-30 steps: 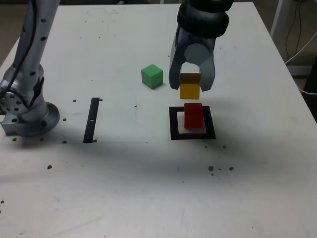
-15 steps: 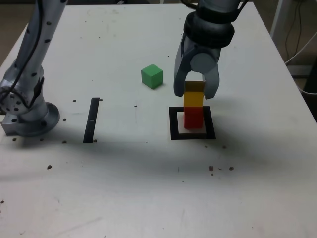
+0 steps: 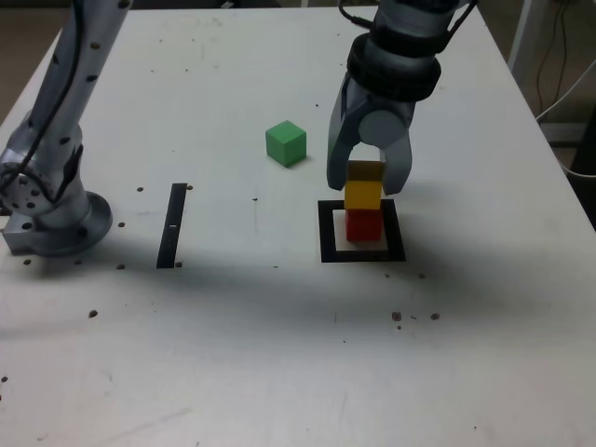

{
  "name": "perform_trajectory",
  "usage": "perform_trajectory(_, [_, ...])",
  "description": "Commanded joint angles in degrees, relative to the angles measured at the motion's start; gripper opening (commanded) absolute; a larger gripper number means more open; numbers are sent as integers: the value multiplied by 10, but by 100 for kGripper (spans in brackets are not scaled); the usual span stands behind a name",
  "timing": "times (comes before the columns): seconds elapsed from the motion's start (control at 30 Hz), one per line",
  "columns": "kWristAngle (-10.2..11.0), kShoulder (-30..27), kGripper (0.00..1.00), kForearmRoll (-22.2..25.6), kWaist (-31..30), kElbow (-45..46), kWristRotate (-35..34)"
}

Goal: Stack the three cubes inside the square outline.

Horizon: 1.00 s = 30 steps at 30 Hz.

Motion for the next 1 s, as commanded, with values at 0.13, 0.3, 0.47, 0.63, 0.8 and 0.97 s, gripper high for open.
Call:
perform_trajectory(0.13, [-4,2,84,-15,-1,11,4])
perform_trajectory(0.3, [-6,1,93,-17,-1,16,5])
perform_trajectory(0.47, [-4,-4,95,-19,-1,22,5])
perform_trajectory(0.63, [7,-25,99,-15,-1,25,5])
perform_trajectory(0.8, [26,-55,99,1,1,25,5])
perform_trajectory(0.97, [36,-78,99,20,12,26,6])
